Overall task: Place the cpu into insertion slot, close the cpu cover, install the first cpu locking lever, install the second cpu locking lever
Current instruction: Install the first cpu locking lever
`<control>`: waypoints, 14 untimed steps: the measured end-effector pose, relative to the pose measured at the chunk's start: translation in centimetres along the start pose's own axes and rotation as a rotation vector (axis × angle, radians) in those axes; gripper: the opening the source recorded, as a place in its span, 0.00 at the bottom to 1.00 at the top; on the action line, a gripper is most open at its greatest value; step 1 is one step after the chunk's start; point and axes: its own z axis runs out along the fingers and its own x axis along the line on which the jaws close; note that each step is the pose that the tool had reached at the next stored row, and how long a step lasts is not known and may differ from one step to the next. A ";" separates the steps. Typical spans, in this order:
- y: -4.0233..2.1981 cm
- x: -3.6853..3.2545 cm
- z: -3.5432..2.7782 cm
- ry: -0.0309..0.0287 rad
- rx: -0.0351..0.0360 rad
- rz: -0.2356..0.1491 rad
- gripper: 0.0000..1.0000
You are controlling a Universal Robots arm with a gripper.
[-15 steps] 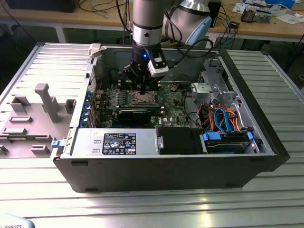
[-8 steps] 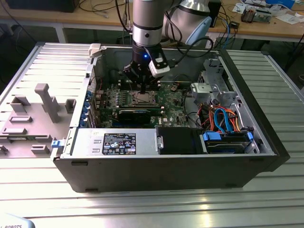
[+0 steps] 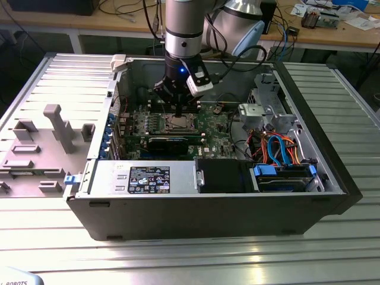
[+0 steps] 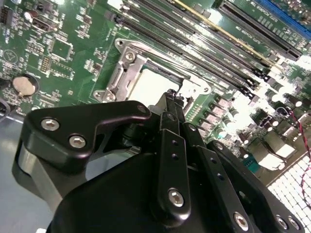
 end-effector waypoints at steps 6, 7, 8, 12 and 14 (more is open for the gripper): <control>-0.03 1.80 -0.07 -0.0064 -0.0033 0.000 0.11; -0.03 1.97 -0.18 -0.0077 -0.0034 0.000 0.11; -0.04 2.17 -0.51 -0.0092 -0.0035 0.000 0.11; -0.02 2.61 -1.48 -0.0114 -0.0042 0.000 0.11; 0.03 3.05 -1.58 -0.0127 -0.0055 0.000 0.11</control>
